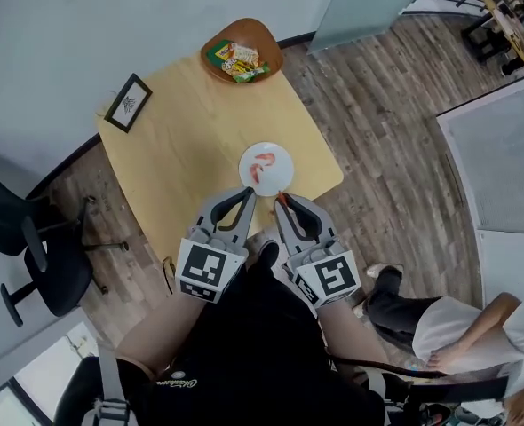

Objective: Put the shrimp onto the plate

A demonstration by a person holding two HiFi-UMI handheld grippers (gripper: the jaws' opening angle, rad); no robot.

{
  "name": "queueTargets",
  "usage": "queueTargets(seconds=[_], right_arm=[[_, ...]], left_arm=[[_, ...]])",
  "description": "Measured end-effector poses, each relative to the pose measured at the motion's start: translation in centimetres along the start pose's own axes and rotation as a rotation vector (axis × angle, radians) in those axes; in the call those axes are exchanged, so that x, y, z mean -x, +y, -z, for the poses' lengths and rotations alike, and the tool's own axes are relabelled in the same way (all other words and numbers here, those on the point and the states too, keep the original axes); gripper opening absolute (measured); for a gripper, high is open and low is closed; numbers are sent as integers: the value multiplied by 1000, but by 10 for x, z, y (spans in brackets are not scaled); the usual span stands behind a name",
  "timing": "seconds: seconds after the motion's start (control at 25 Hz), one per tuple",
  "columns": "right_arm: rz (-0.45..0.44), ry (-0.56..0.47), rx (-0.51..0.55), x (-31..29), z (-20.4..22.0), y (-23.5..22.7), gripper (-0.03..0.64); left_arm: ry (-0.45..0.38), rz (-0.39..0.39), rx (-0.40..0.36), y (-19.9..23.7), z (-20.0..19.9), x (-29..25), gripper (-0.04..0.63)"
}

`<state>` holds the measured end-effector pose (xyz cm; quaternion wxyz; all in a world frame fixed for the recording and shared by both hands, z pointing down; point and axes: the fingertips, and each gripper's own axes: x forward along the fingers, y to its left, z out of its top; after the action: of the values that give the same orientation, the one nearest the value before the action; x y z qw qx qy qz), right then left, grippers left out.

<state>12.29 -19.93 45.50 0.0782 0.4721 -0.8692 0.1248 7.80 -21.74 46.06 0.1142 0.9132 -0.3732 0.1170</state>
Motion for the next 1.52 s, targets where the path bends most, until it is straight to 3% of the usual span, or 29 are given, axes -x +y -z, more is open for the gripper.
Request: queueTargets(seconds=[0.24,0.76,1.32,1.52], right_arm=[[20,96,30,-23,34,-22,44],[38,467,168,-89,153,-76,44],[-51,749,390,-118,204,-83,44],[-66,802,430,-119,217,-83,44]], left_arm=[[2,-16,11,8,1,1,2],[18,-44,26,24,5,0,2],[21,-67,32,40,6,2,2],[21,-74,33,44,7,4,2]])
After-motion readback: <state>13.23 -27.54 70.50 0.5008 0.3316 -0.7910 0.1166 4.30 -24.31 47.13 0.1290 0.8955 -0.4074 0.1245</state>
